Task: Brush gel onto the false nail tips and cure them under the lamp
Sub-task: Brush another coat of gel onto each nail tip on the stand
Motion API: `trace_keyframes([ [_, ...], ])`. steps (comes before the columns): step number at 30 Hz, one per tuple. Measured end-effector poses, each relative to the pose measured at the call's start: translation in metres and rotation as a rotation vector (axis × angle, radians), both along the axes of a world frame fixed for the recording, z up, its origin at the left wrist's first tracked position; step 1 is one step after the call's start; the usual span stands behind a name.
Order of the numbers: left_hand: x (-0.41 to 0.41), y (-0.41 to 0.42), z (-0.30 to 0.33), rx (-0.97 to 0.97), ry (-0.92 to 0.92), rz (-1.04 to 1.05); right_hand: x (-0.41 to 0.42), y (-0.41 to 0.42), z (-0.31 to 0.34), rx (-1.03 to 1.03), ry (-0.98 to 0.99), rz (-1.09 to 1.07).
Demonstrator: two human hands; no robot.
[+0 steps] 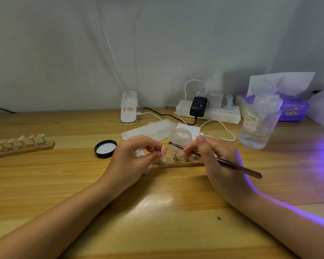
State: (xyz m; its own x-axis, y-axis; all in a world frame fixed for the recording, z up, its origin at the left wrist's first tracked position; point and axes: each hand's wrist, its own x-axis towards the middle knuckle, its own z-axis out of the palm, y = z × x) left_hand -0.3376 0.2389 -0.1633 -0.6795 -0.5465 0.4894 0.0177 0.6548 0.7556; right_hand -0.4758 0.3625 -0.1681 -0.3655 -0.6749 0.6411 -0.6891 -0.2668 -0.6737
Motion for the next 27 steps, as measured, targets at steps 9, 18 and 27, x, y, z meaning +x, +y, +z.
trace_keyframes([
  [9, -0.0003, -0.0013, -0.0008, -0.010, -0.008, 0.011, 0.0020, -0.0001, -0.0026, -0.063, 0.159, 0.025],
  [18, 0.0001, -0.0010, -0.0013, -0.003, -0.011, 0.006, 0.0029, -0.0004, -0.0005, -0.076, 0.153, 0.019],
  [27, -0.0001, -0.0024, -0.0018, 0.000, -0.018, 0.018, -0.0007, -0.0013, 0.0008, 0.026, -0.011, -0.001],
])
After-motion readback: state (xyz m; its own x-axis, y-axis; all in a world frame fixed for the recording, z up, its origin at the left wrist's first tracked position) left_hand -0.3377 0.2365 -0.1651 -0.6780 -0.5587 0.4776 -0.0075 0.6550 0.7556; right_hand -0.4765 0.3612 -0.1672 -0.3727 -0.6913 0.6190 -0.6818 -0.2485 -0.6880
